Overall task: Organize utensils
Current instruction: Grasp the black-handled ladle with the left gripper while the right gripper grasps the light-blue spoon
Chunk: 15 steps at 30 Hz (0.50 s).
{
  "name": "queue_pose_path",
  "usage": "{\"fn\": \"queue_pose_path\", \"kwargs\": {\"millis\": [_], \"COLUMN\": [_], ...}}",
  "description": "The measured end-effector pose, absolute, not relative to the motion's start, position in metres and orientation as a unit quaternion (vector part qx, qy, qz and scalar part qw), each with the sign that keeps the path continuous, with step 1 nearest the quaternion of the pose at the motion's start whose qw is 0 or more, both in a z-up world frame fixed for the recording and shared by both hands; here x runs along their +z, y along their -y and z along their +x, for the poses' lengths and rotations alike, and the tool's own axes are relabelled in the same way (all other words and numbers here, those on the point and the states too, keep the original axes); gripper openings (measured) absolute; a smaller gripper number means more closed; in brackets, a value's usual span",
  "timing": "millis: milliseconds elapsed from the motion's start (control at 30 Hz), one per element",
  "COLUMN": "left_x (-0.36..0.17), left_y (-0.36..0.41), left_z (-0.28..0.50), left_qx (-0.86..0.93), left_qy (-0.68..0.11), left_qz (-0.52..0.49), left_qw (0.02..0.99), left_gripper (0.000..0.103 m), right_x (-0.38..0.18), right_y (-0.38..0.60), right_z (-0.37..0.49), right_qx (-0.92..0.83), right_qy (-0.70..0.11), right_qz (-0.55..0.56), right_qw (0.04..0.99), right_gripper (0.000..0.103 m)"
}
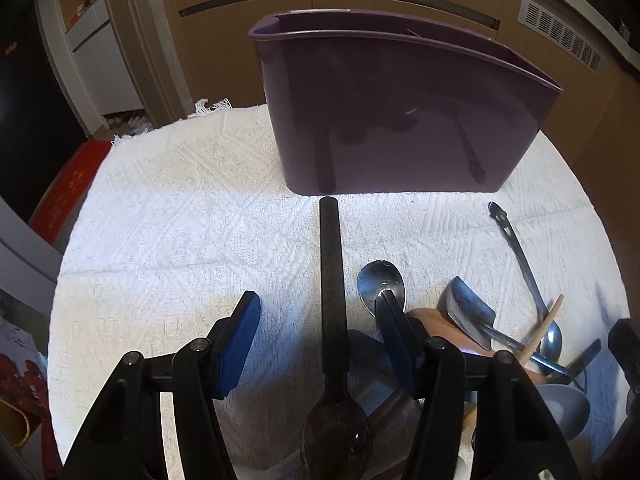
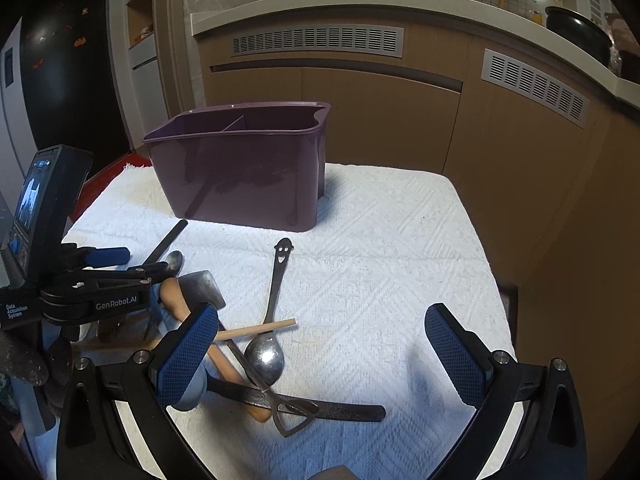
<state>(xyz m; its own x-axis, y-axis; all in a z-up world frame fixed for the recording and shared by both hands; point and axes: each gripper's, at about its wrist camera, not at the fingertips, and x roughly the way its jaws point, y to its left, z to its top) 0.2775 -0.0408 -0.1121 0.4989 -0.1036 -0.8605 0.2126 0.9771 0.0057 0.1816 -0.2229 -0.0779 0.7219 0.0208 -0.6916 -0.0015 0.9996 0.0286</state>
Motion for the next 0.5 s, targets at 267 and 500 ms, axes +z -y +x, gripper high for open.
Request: {"fn": "queue_pose_path", "kwargs": {"millis": [267,500], "left_x": [-0.108,-0.101], "left_y": [0.043,0.039], "left_z": [0.313,0.288], "left_qx": [-0.102,-0.115], "left_qy": [-0.511,-0.493], "left_qz": [0.051,0.047], "left_qw": [0.852,0.861], "left_gripper": [0.045,0.010], "right_x": [-0.072,-0.068], "right_y": [0.226,0.224], "right_z": [0.171,0.169], "right_qx": [0.003,0.017], "right_qy": [-0.367,-0.374], "right_qz": [0.012,0.014], "right_qw": [0.930,0.927], "right_gripper": [0.102,0.102]}}
